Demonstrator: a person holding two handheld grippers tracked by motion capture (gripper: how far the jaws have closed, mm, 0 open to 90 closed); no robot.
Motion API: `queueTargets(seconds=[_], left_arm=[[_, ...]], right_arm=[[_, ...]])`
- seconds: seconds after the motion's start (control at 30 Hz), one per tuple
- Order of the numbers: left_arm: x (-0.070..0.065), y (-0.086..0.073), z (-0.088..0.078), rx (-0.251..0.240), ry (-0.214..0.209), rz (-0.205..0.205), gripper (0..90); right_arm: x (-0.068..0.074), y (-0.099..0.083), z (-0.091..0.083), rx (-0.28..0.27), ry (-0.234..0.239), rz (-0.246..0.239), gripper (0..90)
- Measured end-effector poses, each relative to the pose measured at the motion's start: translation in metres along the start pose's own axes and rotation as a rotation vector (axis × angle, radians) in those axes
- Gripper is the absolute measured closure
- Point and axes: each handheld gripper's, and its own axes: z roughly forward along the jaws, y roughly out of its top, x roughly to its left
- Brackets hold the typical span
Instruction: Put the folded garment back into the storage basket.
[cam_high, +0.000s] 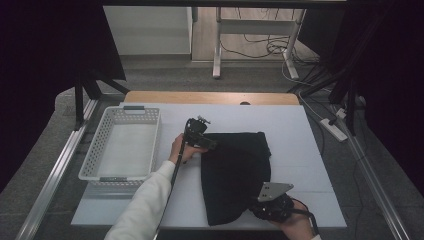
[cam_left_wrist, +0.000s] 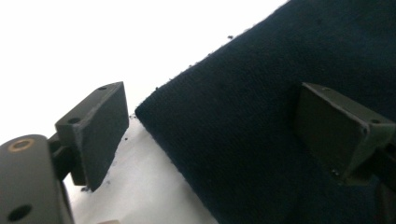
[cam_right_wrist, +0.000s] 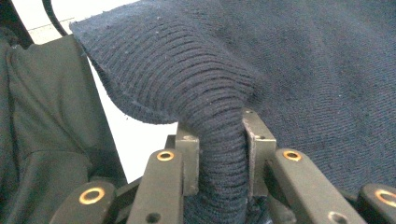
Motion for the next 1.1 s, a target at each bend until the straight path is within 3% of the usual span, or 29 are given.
queueTargets(seconds=[0.17,0.3,0.47,0.63,0.8,0.93,1.1], left_arm=[[0.002,0.002,0.011,0.047,-0.020,0.004,9.1],[-0.001,0.003,0.013,0.046,-0.026,0.016,7.7],[-0.008,0.004,0.013,0.041,-0.051,0.028,18.4],[-0.015,0.003,0.012,0.026,-0.115,0.031,42.1],[-0.019,0.001,0.007,-0.008,-0.131,0.049,66.4],[-0.021,0.002,-0.004,-0.067,-0.149,0.053,71.4],[-0.025,0.005,-0.023,-0.156,-0.170,0.059,73.0]], right_arm=[[0.000,0.000,0.001,0.001,0.002,0.001,72.2],[-0.001,-0.001,0.001,-0.002,0.004,0.004,72.1],[-0.002,-0.001,0.002,-0.004,0.005,0.010,72.1],[-0.002,0.000,0.001,-0.004,0.004,0.009,72.1],[-0.008,-0.003,-0.001,-0.051,0.021,0.065,72.2],[-0.010,-0.003,-0.006,-0.089,0.007,0.079,72.2],[-0.009,0.001,-0.015,-0.159,-0.044,0.078,72.3]])
